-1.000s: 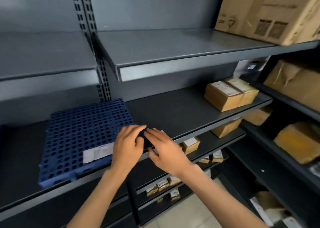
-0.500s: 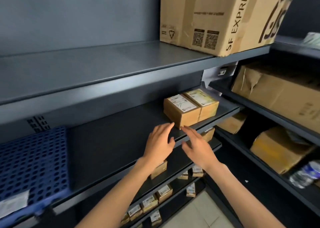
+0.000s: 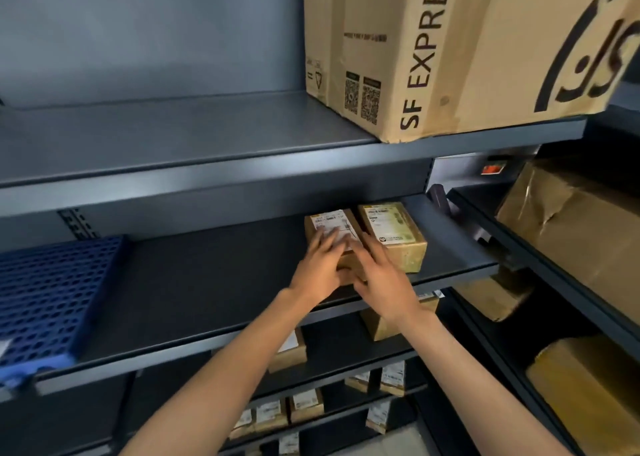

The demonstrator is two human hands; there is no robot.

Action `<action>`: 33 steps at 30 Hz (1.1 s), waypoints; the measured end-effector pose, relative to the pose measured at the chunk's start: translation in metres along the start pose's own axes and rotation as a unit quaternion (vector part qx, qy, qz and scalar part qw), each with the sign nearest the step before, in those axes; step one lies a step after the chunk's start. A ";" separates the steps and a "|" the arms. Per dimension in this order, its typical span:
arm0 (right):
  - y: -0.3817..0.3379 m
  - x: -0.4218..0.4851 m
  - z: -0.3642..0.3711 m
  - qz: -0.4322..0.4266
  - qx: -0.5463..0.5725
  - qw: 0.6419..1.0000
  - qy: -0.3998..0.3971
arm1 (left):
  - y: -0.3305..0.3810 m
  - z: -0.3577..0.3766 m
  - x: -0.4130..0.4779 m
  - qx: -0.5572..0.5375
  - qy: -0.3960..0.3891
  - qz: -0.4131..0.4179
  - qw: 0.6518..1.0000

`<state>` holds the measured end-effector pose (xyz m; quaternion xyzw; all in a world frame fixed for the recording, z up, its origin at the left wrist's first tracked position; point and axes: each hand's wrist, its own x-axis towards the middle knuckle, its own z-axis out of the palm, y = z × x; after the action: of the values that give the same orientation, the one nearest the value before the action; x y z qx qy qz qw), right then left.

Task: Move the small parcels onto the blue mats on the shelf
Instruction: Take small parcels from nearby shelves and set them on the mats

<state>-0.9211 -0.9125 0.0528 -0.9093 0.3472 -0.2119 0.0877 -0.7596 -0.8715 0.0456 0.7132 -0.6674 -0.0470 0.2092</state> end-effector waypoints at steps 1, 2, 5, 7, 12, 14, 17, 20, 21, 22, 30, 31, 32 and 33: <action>0.002 0.002 0.003 -0.006 -0.004 1.000 -0.009 | -0.003 -0.002 -0.005 -0.001 0.001 -0.003 1.000; 0.002 0.003 0.006 -0.013 -0.006 1.000 -0.018 | -0.006 -0.005 -0.013 0.001 0.002 -0.003 1.000; -0.004 0.008 0.016 -0.049 0.033 0.997 -0.052 | -0.017 -0.017 -0.042 0.025 0.013 0.003 1.000; -0.017 0.011 0.023 -0.075 0.093 0.988 -0.094 | -0.026 -0.026 -0.066 0.039 0.031 -0.008 0.999; -0.075 0.012 0.043 -0.122 0.184 0.962 -0.160 | -0.054 -0.052 -0.130 0.065 0.075 -0.044 0.994; -0.105 0.012 0.051 -0.152 0.196 0.953 -0.173 | -0.069 -0.065 -0.161 0.059 0.094 -0.055 0.992; -0.159 0.012 0.067 -0.198 0.195 0.942 -0.190 | -0.093 -0.087 -0.213 0.062 0.115 -0.081 0.988; -0.226 0.004 0.083 -0.240 0.183 0.932 -0.202 | -0.117 -0.112 -0.271 0.056 0.146 -0.129 0.979; -0.251 0.000 0.088 -0.251 0.179 0.929 -0.203 | -0.125 -0.120 -0.293 0.052 0.157 -0.147 0.975; -0.276 -0.006 0.093 -0.263 0.173 0.928 -0.198 | -0.135 -0.129 -0.316 0.051 0.168 -0.161 0.971; -0.444 -0.053 0.128 -0.277 0.136 0.939 -0.153 | -0.207 -0.183 -0.449 0.045 0.195 -0.188 0.962; -0.453 -0.057 0.130 -0.271 0.133 0.943 -0.144 | -0.212 -0.187 -0.456 0.041 0.197 -0.180 0.963; -0.461 -0.061 0.131 -0.264 0.129 0.947 -0.134 | -0.217 -0.191 -0.463 0.039 0.200 -0.170 0.964; -0.469 -0.066 0.131 -0.253 0.125 0.951 -0.125 | -0.221 -0.196 -0.470 0.037 0.204 -0.159 0.965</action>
<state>-0.6283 -0.5177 0.0581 -0.9684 0.0624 -0.1534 0.1864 -0.5348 -0.3642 0.0435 0.8120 -0.4896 0.0909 0.3043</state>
